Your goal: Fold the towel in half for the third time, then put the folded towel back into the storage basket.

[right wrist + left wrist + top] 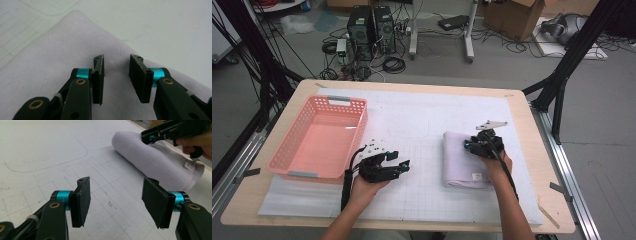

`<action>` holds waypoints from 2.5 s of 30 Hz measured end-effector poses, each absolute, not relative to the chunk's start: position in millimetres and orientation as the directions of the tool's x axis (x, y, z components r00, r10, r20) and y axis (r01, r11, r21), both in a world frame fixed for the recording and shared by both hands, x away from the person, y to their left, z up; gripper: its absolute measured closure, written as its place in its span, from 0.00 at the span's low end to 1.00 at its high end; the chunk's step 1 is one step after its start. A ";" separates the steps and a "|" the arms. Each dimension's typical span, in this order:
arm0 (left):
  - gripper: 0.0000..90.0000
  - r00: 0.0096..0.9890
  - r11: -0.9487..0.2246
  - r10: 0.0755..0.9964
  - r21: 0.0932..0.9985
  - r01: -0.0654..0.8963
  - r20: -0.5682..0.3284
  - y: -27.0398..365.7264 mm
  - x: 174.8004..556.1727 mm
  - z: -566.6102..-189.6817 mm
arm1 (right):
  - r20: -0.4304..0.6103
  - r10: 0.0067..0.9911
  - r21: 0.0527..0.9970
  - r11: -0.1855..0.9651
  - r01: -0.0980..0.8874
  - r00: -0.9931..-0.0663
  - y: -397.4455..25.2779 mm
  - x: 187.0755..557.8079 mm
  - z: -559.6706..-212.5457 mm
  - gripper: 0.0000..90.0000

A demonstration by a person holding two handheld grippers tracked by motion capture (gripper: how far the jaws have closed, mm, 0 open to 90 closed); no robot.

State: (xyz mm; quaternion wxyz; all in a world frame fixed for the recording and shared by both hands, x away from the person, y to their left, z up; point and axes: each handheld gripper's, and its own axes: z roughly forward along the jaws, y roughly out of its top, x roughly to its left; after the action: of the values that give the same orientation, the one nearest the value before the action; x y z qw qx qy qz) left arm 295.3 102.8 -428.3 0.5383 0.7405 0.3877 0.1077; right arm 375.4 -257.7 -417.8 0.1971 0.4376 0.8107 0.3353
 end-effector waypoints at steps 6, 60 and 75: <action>0.45 0.680 -0.125 0.687 0.880 0.459 -0.257 101.5 295.0 -428.7 | 0.042 0.824 0.735 0.357 0.576 -0.565 -247.1 380.7 -421.1 0.61; 0.28 0.690 -0.079 0.683 0.914 0.398 -0.241 106.6 294.6 -421.4 | -0.007 0.861 0.867 0.258 0.425 -0.509 -357.0 249.5 -406.4 0.23; 0.20 0.704 -0.116 0.677 0.913 0.391 -0.216 103.9 294.3 -422.2 | -0.007 0.862 0.867 0.258 0.426 -0.507 -358.6 251.5 -408.9 0.22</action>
State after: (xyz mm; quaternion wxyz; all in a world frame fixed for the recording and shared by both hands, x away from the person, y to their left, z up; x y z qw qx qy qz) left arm 294.3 103.9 -422.2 0.5574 0.7357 0.3627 0.1283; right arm 251.5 -358.6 -408.9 0.2514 0.4279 0.7523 0.4333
